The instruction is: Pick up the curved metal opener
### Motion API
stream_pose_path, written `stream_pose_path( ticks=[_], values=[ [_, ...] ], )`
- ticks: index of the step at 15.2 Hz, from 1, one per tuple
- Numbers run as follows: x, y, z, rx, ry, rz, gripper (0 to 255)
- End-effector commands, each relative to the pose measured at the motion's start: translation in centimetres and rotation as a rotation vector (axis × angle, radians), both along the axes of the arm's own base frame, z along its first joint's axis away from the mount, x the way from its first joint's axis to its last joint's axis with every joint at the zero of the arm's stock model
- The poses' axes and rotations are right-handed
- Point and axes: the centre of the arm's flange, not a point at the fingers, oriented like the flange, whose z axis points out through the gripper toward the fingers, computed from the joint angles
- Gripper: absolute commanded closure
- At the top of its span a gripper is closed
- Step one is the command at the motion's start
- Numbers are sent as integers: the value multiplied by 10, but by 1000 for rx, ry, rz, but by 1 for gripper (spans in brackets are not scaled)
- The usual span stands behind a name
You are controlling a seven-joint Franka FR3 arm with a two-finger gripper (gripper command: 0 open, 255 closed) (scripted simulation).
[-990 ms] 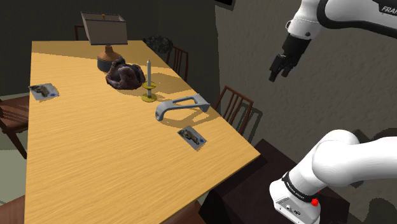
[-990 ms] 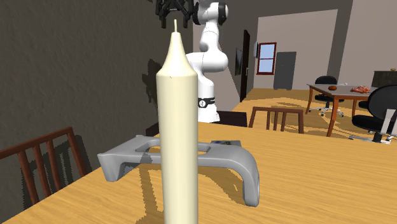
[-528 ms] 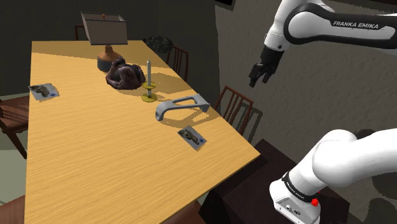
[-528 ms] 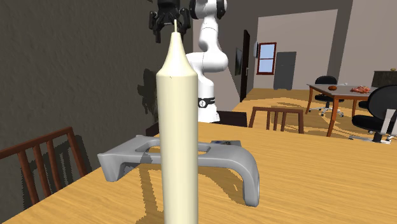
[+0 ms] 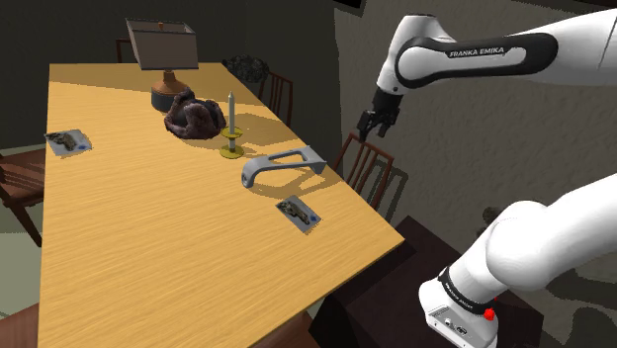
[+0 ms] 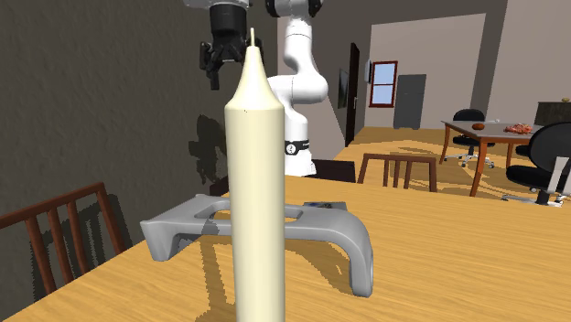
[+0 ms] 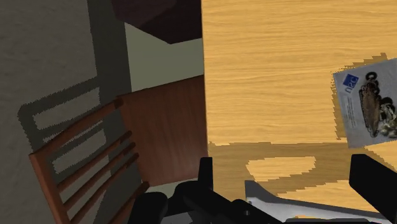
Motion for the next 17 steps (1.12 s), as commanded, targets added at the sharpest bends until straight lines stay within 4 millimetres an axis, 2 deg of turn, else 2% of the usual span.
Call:
stream_pose_path(
  ticks=[1, 17],
  values=[
    [21, 1, -18, 8, -4, -2, 0],
    [174, 5, -160, 73, -19, -17, 0]
  ],
)
